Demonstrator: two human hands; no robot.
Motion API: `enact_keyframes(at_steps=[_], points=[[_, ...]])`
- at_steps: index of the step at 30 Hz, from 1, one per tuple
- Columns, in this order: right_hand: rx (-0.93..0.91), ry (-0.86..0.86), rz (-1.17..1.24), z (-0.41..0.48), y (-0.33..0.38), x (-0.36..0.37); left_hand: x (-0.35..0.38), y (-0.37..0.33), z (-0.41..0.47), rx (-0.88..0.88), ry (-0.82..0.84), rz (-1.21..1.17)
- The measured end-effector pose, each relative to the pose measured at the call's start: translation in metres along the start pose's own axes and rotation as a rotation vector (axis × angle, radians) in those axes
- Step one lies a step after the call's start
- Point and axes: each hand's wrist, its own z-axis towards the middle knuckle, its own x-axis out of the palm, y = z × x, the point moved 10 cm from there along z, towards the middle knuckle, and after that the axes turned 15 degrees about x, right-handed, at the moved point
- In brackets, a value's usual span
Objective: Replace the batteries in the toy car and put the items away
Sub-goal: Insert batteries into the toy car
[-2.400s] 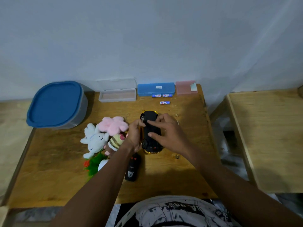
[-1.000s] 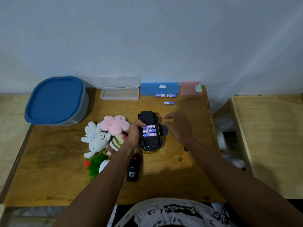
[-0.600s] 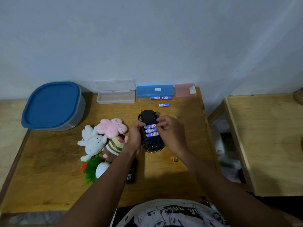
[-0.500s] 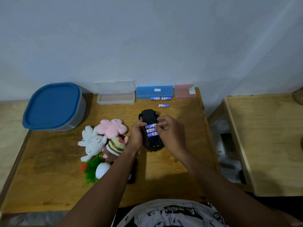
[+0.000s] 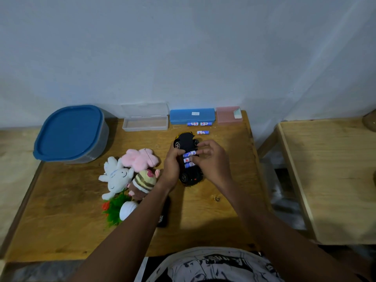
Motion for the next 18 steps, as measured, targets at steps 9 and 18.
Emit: enact_keyframes(at_steps=[9,18], points=[[-0.04,0.039,-0.031,0.004,0.001,-0.001,0.001,0.017,0.0,-0.195,0.07,-0.071],[-0.169,0.037,-0.21,0.007,0.007,0.0,0.004,0.023,-0.004,-0.239,0.073,-0.107]])
